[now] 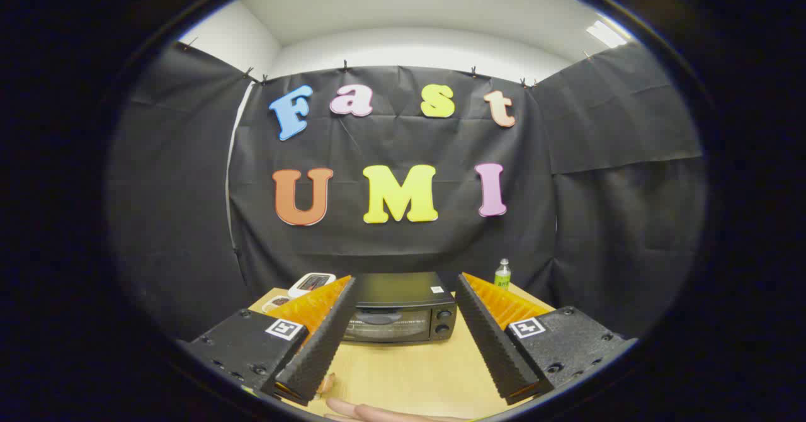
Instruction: Open the toaster oven, put the food inside, and close the toaster oven door.
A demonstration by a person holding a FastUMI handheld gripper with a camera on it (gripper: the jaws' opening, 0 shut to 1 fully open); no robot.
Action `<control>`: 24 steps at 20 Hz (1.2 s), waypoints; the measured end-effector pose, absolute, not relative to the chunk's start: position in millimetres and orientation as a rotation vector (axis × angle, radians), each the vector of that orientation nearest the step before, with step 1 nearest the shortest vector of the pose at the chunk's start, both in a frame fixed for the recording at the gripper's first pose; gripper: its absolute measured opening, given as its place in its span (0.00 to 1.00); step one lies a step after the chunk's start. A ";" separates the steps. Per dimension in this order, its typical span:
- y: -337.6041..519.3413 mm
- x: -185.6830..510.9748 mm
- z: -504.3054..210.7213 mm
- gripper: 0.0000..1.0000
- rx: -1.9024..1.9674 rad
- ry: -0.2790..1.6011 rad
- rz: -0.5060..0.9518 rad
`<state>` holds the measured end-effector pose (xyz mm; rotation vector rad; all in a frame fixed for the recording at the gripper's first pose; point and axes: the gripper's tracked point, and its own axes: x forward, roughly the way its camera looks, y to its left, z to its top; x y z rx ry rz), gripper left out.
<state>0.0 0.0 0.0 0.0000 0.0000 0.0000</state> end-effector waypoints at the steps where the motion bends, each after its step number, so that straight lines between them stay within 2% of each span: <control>1: 0.2 2.5 -1.5 1.00 0.002 0.002 -0.001; 13: 20.4 37.8 -23.6 1.00 0.005 -0.009 0.047; 18: 24.1 108.9 -51.7 1.00 0.049 0.024 0.001; 24: 43.9 203.9 -100.6 1.00 -0.038 0.160 -0.007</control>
